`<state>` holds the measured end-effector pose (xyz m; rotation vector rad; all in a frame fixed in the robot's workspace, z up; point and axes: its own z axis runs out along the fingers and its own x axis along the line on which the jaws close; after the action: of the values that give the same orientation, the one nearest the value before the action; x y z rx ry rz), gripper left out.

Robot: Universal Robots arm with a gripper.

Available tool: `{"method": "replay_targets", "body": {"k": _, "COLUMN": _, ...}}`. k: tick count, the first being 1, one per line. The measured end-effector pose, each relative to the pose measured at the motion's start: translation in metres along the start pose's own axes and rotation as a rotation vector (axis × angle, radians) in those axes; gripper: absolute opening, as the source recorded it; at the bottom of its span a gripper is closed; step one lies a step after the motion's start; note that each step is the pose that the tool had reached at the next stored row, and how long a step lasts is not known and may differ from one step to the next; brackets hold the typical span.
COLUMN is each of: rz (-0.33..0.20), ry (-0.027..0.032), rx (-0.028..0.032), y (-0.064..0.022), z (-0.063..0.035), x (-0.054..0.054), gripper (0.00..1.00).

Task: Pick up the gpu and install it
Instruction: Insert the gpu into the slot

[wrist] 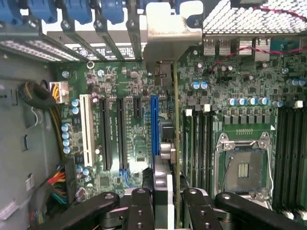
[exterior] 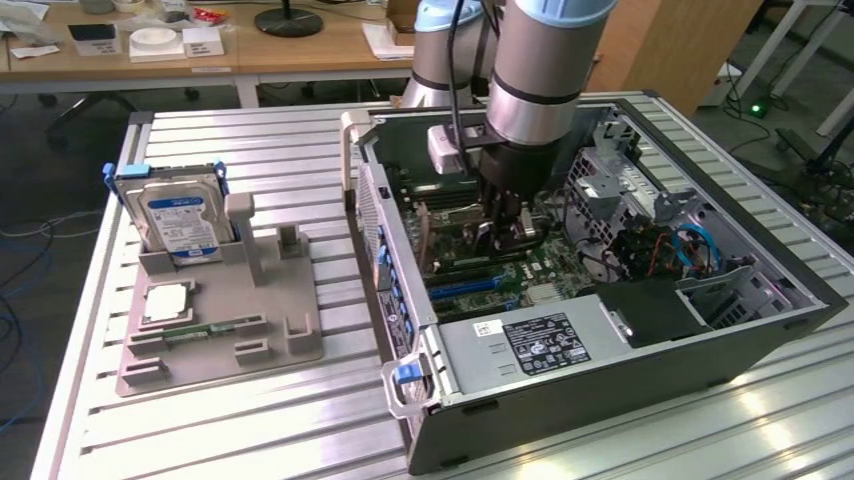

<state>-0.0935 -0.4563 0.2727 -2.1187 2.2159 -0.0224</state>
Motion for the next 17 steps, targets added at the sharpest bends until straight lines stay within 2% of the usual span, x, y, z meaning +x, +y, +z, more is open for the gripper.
{"method": "replay_targets", "body": {"k": 7, "rz": 0.000, "ry": 0.0001, "rx": -0.0005, "y": 0.0005, "z": 0.0027, "x": 0.006, "gripper": 0.28}}
{"method": "replay_targets", "body": {"k": 8, "rz": 0.001, "ry": 0.0002, "rx": -0.0017, "y": 0.0007, "z": 0.0030, "x": 0.006, "gripper": 0.28}}
{"method": "replay_targets", "body": {"k": 11, "rz": 0.001, "ry": 0.0010, "rx": -0.0148, "y": 0.0009, "z": 0.0039, "x": 0.007, "gripper": 0.28}}
{"method": "replay_targets", "body": {"k": 12, "rz": 0.001, "ry": 0.0011, "rx": -0.0166, "y": 0.0009, "z": 0.0042, "x": 0.007, "gripper": 0.28}}
{"method": "replay_targets", "body": {"k": 17, "rz": 0.001, "ry": 0.0010, "rx": -0.0167, "y": 0.0016, "z": 0.0118, "x": 0.009, "gripper": 0.28}}
